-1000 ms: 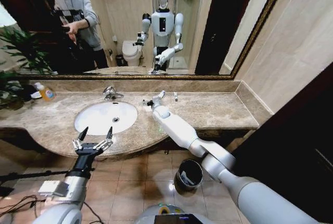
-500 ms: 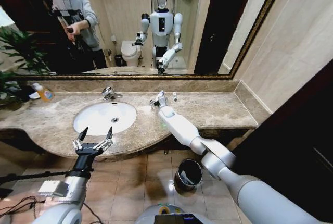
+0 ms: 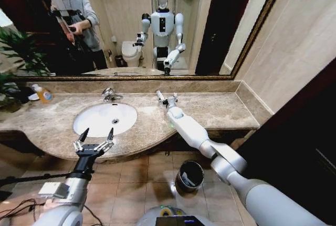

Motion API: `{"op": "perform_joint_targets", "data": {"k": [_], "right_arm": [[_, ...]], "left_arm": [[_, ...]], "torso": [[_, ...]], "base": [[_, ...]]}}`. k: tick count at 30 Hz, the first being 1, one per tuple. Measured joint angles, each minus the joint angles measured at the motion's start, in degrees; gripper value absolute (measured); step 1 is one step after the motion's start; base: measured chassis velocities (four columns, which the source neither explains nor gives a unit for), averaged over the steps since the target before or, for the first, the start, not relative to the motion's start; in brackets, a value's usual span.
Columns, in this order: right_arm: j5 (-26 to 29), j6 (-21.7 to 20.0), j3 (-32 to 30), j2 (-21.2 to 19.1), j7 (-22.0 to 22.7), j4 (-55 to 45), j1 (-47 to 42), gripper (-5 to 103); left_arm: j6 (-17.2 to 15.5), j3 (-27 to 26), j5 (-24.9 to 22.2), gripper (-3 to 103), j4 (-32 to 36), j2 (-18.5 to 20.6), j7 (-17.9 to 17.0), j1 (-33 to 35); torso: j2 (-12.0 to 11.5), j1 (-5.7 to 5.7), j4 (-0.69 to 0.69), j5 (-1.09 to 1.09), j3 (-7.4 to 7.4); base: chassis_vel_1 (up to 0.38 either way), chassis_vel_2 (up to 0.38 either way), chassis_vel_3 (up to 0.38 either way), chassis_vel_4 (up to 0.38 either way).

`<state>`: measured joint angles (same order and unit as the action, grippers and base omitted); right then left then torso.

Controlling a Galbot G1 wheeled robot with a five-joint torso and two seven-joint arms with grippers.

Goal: Pick up the trash from the sink and place it in the trash bin.

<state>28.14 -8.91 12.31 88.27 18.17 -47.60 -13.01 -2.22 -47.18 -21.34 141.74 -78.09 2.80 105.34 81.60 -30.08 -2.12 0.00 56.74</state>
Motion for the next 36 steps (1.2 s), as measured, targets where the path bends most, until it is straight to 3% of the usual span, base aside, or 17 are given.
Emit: {"op": "perform_joint_targets", "data": {"k": [26, 36], "right_arm": [[-3.03, 2.23, 2.60, 3.50, -4.73, 2.96, 2.51, 100], [-4.40, 2.00, 3.05, 3.93, -12.62, 10.13, 5.50, 100]], "left_arm": [[0.00, 0.00, 0.00, 100, 0.00, 0.00, 0.00, 0.00], [0.00, 0.00, 0.00, 100, 0.00, -0.01, 0.00, 0.00]], "torso": [[0.00, 0.00, 0.01, 0.01, 0.00], [0.00, 0.00, 0.02, 0.01, 0.00]], "base": [[0.000, 0.000, 0.000, 0.000], [0.000, 0.000, 0.000, 0.000]]}}
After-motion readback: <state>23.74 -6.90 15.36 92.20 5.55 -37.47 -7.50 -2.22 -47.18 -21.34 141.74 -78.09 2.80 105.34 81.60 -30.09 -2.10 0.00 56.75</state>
